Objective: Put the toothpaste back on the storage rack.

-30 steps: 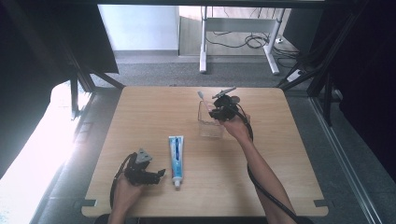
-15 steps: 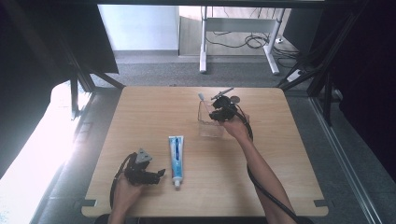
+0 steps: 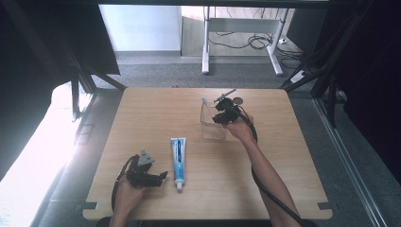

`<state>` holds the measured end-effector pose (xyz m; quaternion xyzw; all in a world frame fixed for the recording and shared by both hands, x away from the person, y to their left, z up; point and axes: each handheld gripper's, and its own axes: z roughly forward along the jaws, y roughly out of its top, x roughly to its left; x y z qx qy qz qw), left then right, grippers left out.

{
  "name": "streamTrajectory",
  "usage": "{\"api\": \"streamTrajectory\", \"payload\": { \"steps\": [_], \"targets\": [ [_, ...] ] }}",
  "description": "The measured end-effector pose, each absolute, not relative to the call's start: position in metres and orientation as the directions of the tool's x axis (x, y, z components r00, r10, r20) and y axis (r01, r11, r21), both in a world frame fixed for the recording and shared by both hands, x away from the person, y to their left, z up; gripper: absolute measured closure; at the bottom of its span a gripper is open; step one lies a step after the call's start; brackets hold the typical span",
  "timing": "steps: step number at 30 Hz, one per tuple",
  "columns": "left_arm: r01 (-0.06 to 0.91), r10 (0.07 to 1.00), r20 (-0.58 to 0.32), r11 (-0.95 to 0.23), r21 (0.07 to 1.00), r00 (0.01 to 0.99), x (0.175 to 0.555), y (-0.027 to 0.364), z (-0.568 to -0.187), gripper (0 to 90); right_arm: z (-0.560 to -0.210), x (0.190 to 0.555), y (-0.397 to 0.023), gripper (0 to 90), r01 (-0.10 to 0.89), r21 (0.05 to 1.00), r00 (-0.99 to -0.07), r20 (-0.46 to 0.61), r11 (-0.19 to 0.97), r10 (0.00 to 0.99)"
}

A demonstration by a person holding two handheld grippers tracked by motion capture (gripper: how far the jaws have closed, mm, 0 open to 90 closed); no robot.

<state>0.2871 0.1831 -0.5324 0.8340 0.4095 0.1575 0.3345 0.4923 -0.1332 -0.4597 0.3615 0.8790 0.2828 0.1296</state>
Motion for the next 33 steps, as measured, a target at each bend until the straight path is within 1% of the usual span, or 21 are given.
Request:
{"api": "streamTrajectory", "payload": {
  "steps": [9,15,16,17,33],
  "targets": [
    [0.577,0.790,-0.010,-0.440,0.688,0.613,0.287,0.183,-0.532,13.2,-0.458,0.490,-0.133,72.0,0.553,0.601,-0.711,-0.021,0.578,0.703],
    [0.576,0.789,-0.010,-0.440,0.689,0.614,0.287,0.183,-0.532,13.2,-0.451,0.487,-0.135,62.3,0.537,0.617,-0.716,-0.026,0.575,0.697],
    [0.576,0.789,-0.010,-0.440,0.689,0.614,0.287,0.183,-0.532,13.2,-0.451,0.487,-0.135,62.3,0.537,0.617,-0.716,-0.026,0.575,0.697],
    [0.576,0.789,-0.011,-0.438,0.690,0.614,0.287,0.182,-0.532,13.2,-0.449,0.486,-0.136,59.0,0.529,0.624,-0.721,-0.026,0.575,0.692],
    [0.579,0.789,-0.014,-0.438,0.688,0.614,0.287,0.182,-0.533,13.2,-0.433,0.469,-0.142,39.1,0.468,0.674,-0.752,-0.036,0.572,0.658]
  ]
}}
